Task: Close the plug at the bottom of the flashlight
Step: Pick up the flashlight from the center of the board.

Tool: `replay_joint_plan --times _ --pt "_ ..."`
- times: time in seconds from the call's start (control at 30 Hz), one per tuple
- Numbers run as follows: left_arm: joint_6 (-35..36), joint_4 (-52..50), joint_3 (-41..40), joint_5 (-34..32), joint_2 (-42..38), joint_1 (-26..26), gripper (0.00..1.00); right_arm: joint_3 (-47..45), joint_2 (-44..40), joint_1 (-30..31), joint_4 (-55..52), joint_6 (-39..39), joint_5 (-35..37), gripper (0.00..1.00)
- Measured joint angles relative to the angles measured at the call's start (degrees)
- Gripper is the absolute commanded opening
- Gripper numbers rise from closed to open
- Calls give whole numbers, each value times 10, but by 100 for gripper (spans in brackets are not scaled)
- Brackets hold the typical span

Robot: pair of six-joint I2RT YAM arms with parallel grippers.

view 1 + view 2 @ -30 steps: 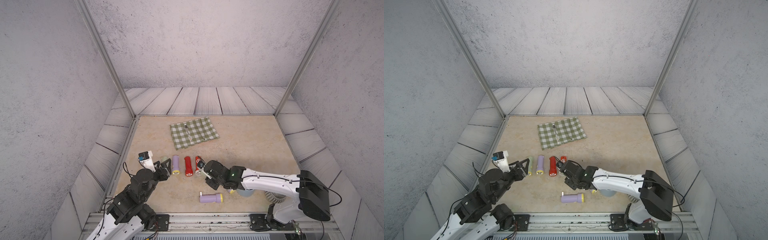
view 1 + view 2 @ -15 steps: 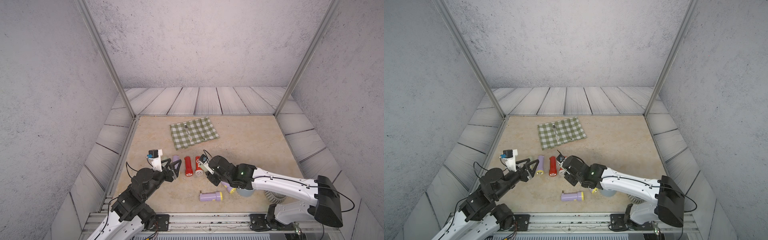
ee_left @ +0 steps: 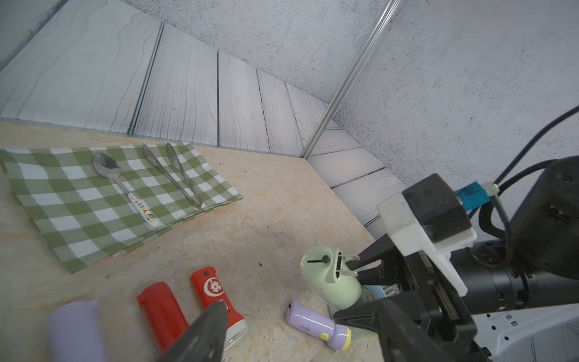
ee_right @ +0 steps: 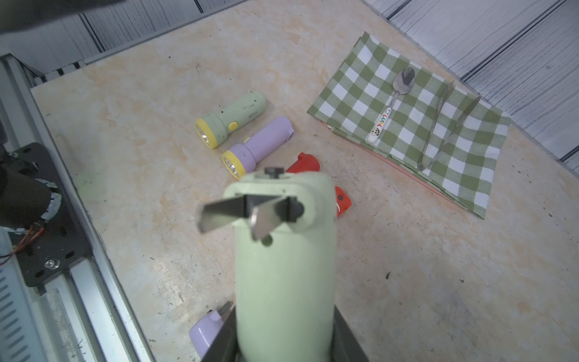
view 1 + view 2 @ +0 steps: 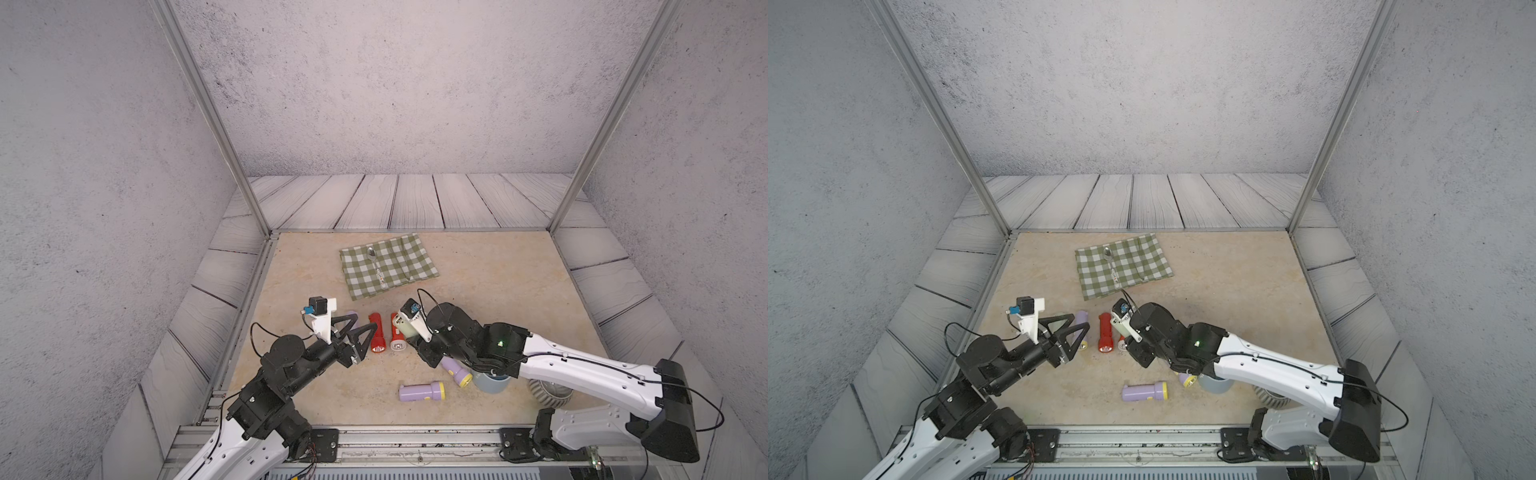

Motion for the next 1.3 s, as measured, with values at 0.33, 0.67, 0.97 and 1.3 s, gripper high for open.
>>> replay_joint_plan --times 0.33,0.67,0.97,1.3 --pt "-14 91 -12 52 49 0 82 34 -31 0 -10 10 -21 3" --pt "-71 221 -12 110 126 0 83 67 -45 0 -10 11 -36 3" --pt "-123 325 -7 172 186 -4 80 73 -47 0 -3 10 -47 3" --pt "-150 381 5 177 242 -25 46 73 -54 -1 10 12 -59 4"
